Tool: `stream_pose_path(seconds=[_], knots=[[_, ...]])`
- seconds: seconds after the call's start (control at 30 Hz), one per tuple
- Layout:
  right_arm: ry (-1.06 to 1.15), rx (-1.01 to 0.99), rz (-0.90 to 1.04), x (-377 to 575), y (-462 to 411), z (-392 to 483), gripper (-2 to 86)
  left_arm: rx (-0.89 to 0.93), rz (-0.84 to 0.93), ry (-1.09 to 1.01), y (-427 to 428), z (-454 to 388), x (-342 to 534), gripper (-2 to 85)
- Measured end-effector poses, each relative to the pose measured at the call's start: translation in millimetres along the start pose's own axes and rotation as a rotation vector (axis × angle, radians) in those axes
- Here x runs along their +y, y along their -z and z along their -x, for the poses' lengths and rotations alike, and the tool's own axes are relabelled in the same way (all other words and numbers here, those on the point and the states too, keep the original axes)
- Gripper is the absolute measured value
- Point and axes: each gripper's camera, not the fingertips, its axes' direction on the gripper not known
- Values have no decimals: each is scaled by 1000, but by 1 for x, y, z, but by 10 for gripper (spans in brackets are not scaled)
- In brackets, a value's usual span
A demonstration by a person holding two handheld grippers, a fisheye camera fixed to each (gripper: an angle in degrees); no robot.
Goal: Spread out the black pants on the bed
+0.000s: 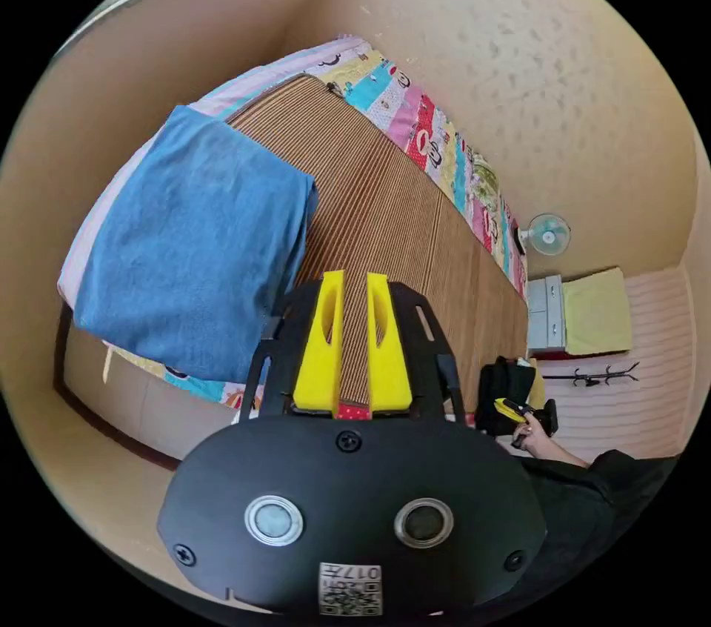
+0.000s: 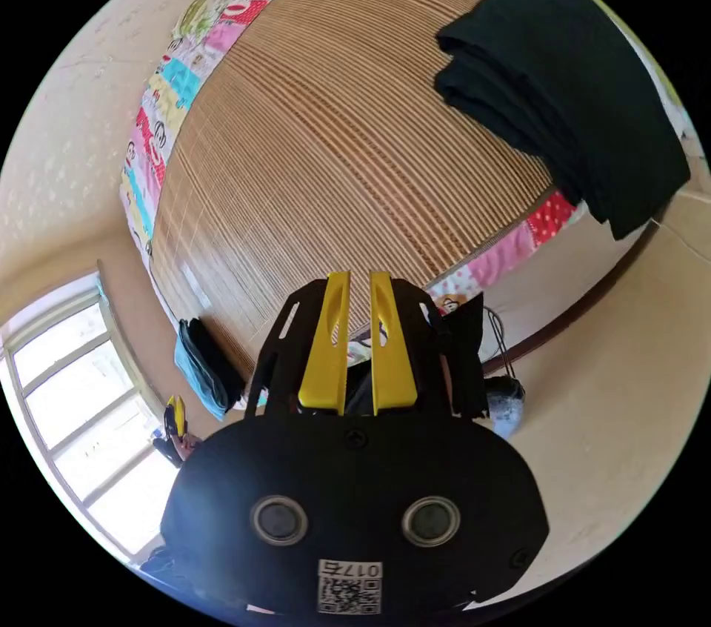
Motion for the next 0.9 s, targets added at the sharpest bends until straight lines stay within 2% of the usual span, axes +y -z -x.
stream_pose_path(seconds=[0.07, 0.17, 0.27, 0.33, 0.47, 0.57, 0.7, 0.9], knots=[[-67, -29, -37, 18, 11, -24, 22, -73, -34, -224, -26, -63, 23, 2], [-183, -131, -158, 49, 42, -65, 21, -91, -43, -486, -52, -132, 47, -4], [-266, -132, -222, 58, 84, -103, 22, -133, -144, -635, -56, -181, 67, -5], [-273, -71, -300, 62, 124, -120, 24, -93, -224, -663, -50, -200, 78, -5], [-198, 13, -340, 50, 167, -132, 26, 72, -371, -644, -31, -225, 108, -5], [-118, 108, -319, 29, 187, -137, 29, 54, -462, -625, -26, -246, 146, -5], [-14, 209, -321, -6, 219, -141, 46, 60, -513, -603, -37, -276, 194, -3], [81, 275, -344, -66, 265, -166, 70, 211, -484, -539, -76, -319, 247, 6]])
